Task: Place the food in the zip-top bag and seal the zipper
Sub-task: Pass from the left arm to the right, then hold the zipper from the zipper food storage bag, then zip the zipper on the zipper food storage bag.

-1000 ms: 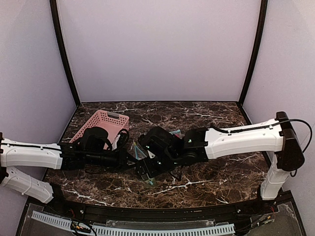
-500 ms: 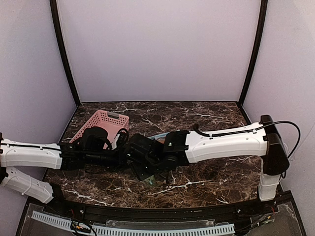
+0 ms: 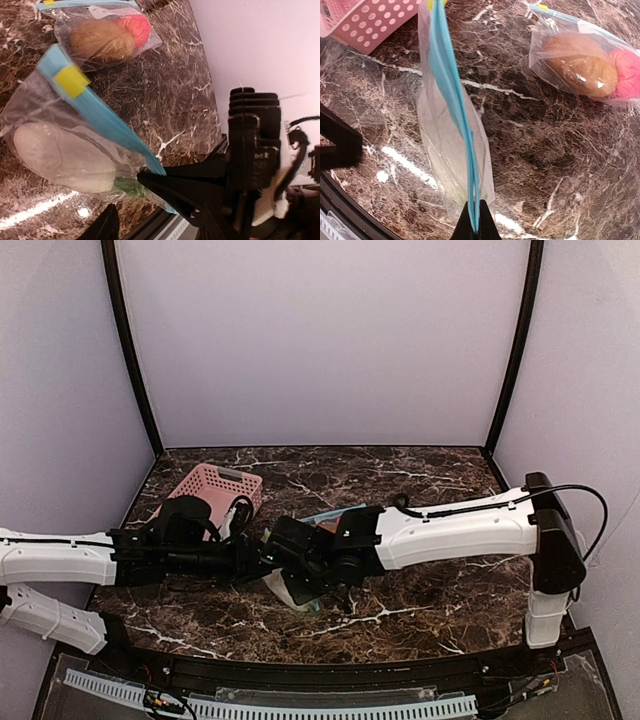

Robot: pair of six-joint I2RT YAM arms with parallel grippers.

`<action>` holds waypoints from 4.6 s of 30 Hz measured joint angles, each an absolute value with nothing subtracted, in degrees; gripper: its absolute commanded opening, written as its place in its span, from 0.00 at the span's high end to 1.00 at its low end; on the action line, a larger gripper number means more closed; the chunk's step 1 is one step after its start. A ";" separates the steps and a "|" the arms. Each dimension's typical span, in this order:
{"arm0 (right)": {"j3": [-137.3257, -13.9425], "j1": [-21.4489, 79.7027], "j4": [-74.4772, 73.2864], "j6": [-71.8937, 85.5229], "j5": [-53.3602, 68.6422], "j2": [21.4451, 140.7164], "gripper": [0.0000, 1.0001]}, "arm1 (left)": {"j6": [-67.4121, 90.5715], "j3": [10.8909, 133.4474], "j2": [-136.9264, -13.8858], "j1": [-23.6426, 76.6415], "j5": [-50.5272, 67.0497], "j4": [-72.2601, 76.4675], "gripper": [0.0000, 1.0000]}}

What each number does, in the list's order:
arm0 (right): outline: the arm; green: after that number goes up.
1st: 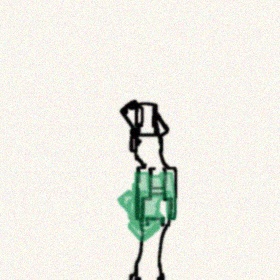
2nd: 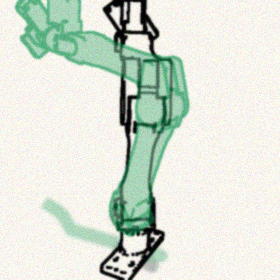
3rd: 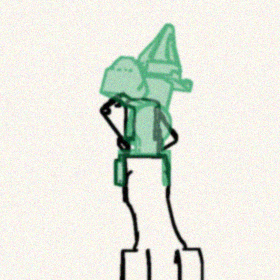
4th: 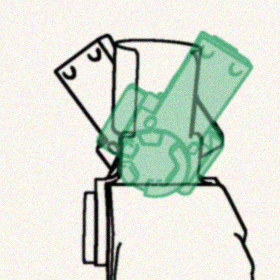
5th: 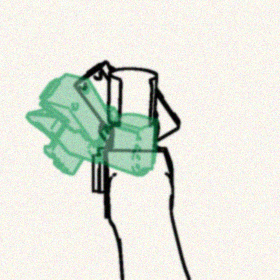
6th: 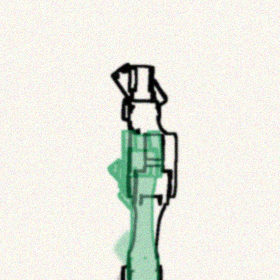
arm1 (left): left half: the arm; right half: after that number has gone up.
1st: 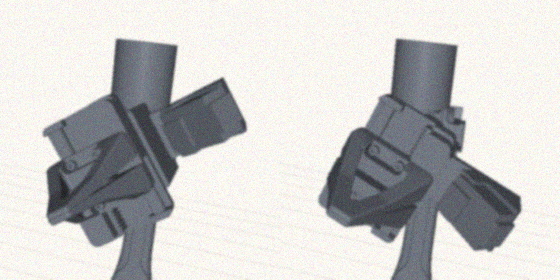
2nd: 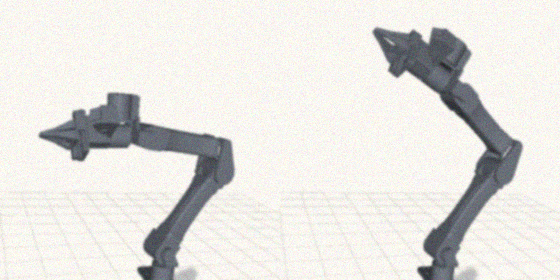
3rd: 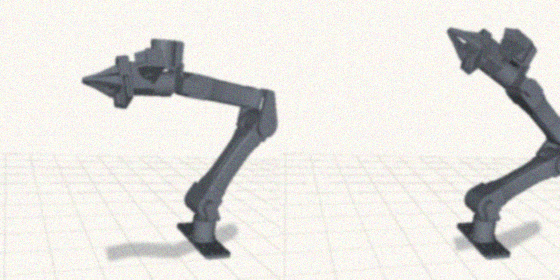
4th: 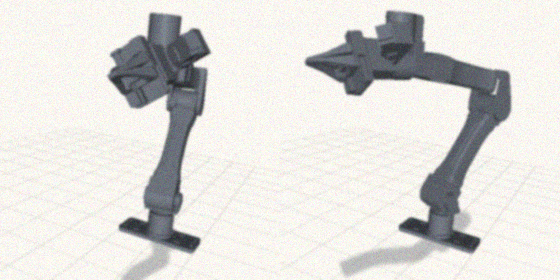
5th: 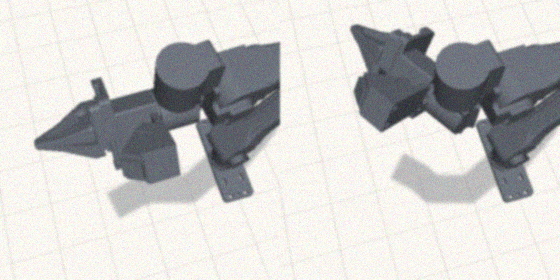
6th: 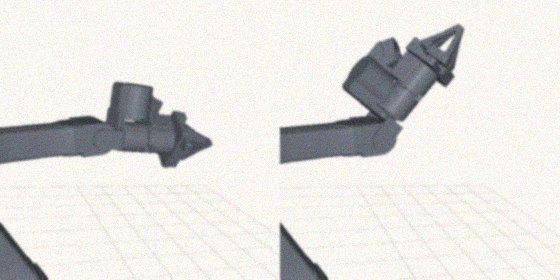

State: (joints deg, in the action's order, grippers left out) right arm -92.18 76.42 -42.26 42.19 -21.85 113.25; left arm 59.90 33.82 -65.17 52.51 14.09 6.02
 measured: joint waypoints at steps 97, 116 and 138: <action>-69.97 62.39 -1.41 23.00 40.91 91.39 0.74 | 35.22 41.15 -57.56 46.52 50.28 -0.86 0.99; -69.49 62.39 0.27 22.98 40.23 91.81 1.00 | 34.24 41.95 -57.78 46.85 44.29 -2.50 0.99; -65.89 62.37 2.98 23.03 36.12 90.30 1.00 | 36.47 44.16 -57.65 47.13 36.71 -6.98 0.99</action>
